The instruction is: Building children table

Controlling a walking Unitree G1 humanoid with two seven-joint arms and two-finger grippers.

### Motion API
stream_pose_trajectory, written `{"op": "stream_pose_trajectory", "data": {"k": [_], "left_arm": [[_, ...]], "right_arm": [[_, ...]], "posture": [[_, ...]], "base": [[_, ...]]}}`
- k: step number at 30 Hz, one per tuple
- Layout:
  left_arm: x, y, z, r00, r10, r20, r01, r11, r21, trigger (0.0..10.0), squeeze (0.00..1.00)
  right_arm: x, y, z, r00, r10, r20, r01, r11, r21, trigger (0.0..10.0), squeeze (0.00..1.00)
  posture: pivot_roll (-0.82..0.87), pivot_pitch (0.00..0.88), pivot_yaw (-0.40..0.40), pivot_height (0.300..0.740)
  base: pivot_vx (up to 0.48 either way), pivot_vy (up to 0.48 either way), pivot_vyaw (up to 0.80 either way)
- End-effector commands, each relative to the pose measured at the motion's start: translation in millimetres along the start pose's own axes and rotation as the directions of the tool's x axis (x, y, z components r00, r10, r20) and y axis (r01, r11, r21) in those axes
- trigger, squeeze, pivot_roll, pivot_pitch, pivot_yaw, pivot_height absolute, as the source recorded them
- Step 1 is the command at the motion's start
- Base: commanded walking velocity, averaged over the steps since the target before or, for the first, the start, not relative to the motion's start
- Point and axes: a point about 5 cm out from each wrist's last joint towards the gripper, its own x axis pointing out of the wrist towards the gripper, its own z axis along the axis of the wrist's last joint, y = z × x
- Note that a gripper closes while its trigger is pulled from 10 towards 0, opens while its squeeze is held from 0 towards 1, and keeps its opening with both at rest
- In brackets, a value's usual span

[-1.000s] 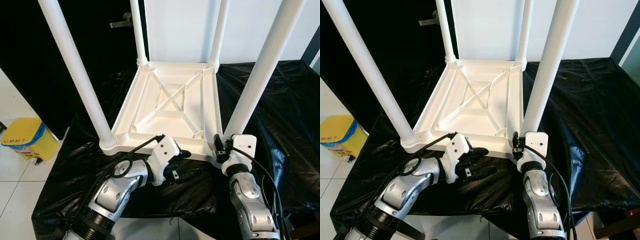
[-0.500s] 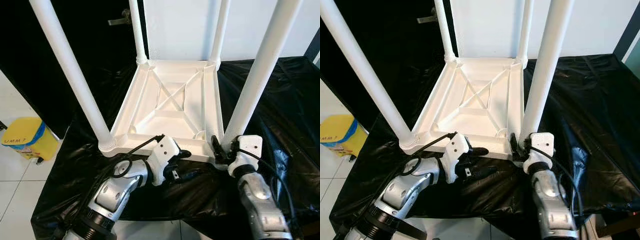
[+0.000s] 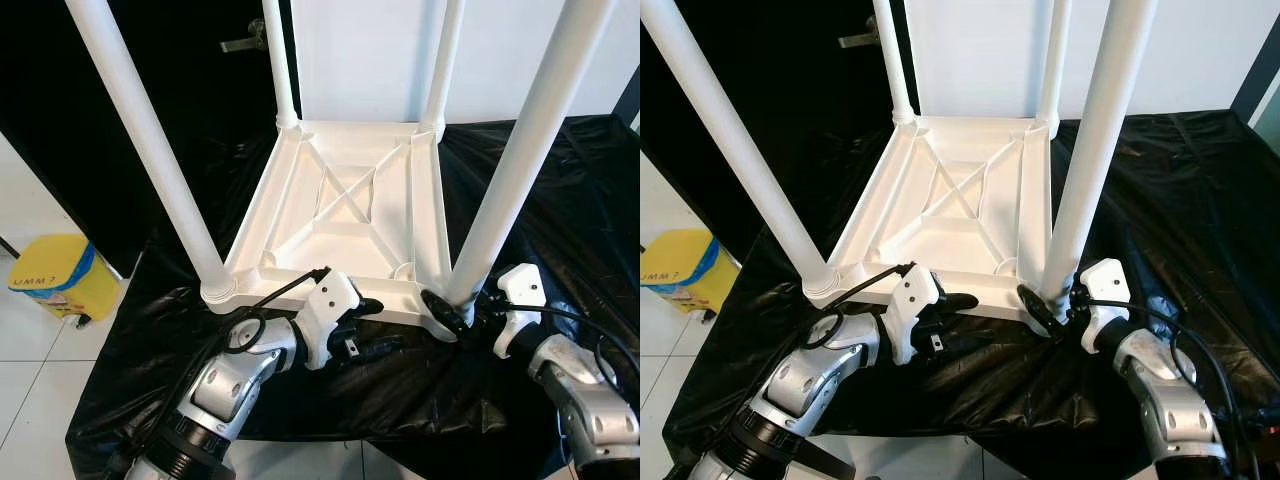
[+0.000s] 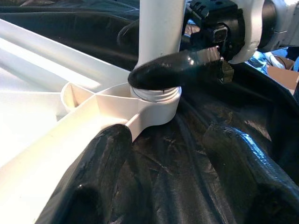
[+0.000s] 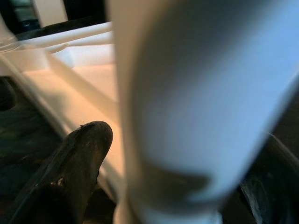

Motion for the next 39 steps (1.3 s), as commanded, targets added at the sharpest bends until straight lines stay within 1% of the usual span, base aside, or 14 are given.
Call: {"op": "stream_pose_trajectory", "data": {"k": [1,3,4,21,22,27,28,29,34,35,36,37,38,39], "left_arm": [[-0.8,0.9,0.3,1.0,-0.015,-0.002,0.015,1.0,0.01,10.0,0.0],[-0.8,0.7,0.5,1.0,-0.015,-0.001,0.015,1.0,0.01,10.0,0.0],[-1.0,0.7,0.6,1.0,-0.012,0.0,0.012,1.0,0.011,10.0,0.0],[-1.7,0.3,0.1,1.0,-0.009,0.003,0.009,1.0,0.008,10.0,0.0],[-2.0,0.1,-0.1,1.0,-0.009,0.003,0.009,1.0,0.007,10.0,0.0],[-2.6,-0.6,-0.9,1.0,-0.008,0.002,0.008,1.0,0.004,10.0,0.0],[-2.8,-1.6,-1.5,1.0,-0.007,0.002,0.007,1.0,0.0,10.0,0.0],[-2.7,-1.8,-1.6,1.0,-0.007,0.002,0.007,1.0,-0.001,10.0,0.0],[-2.6,-2.0,-1.7,1.0,-0.007,0.003,0.007,1.0,-0.003,10.0,0.0],[-3.2,-1.9,-2.2,1.0,-0.005,0.001,0.005,1.0,-0.004,10.0,0.0],[-3.2,-1.9,-2.2,1.0,-0.005,0.001,0.005,1.0,-0.004,10.0,0.0],[-3.7,-1.9,-2.6,1.0,-0.004,0.001,0.004,1.0,-0.005,10.0,0.0],[-3.7,-1.9,-2.6,1.0,-0.004,0.001,0.004,1.0,-0.005,10.0,0.0],[-4.1,-2.0,-2.8,1.0,-0.003,0.0,0.003,1.0,-0.006,10.0,0.0]], "right_arm": [[2.9,3.4,-6.8,0.998,0.053,-0.036,-0.053,0.999,0.0,6.1,0.0],[3.2,3.5,-8.2,0.997,0.063,-0.043,-0.063,0.998,-0.004,6.1,0.0],[2.6,3.3,-10.0,0.996,0.072,-0.047,-0.072,0.997,-0.006,0.0,0.0],[-4.6,-1.9,-20.4,0.992,0.096,-0.08,-0.097,0.995,-0.006,0.0,0.0],[-4.9,-1.2,-21.4,0.993,0.089,-0.081,-0.089,0.996,0.0,10.0,0.0],[-4.9,1.4,-22.6,0.996,0.056,-0.07,-0.055,0.998,0.014,10.0,0.0],[-3.4,5.9,-22.7,0.999,-0.011,-0.045,0.012,0.999,0.034,10.0,0.0],[-2.1,8.6,-21.8,0.999,-0.043,-0.03,0.044,0.998,0.045,10.0,0.0],[0.0,13.9,-19.9,0.995,-0.098,-0.007,0.098,0.993,0.068,10.0,0.0],[0.6,15.5,-20.4,0.985,-0.173,-0.012,0.174,0.982,0.068,10.0,0.0],[0.6,15.5,-20.4,0.985,-0.173,-0.012,0.174,0.982,0.068,10.0,0.0],[0.7,17.7,-19.1,0.969,-0.248,0.006,0.247,0.966,0.082,10.0,0.0],[0.7,17.7,-19.1,0.969,-0.248,0.006,0.247,0.966,0.082,10.0,0.0],[0.4,18.8,-18.2,0.949,-0.316,0.014,0.313,0.945,0.09,10.0,0.0]], "posture": [[-0.17,0.0,0.047,0.74],[-0.17,0.0,0.047,0.74],[-0.17,0.0,0.043,0.74],[-0.17,0.0,0.042,0.74],[-0.17,0.0,0.041,0.74],[-0.17,0.0,0.037,0.74],[-0.17,0.0,0.034,0.74],[-0.17,0.0,0.034,0.74],[-0.17,0.0,0.033,0.74],[-0.17,0.0,0.031,0.74],[-0.17,0.0,0.031,0.74],[-0.17,0.0,0.031,0.74],[-0.17,0.0,0.031,0.74],[-0.17,0.0,0.032,0.74]], "base": [[0.0,0.0,0.0],[0.0,0.0,0.0],[0.0,0.0,0.0],[0.0,0.0,0.0],[0.0,0.0,0.0],[0.0,0.0,0.0],[0.0,0.0,0.0],[0.0,0.0,0.0],[0.0,0.0,0.0],[0.0,0.0,0.0],[0.0,0.0,0.0],[0.0,0.0,0.0],[0.0,0.0,0.0],[0.0,0.0,0.0]]}}
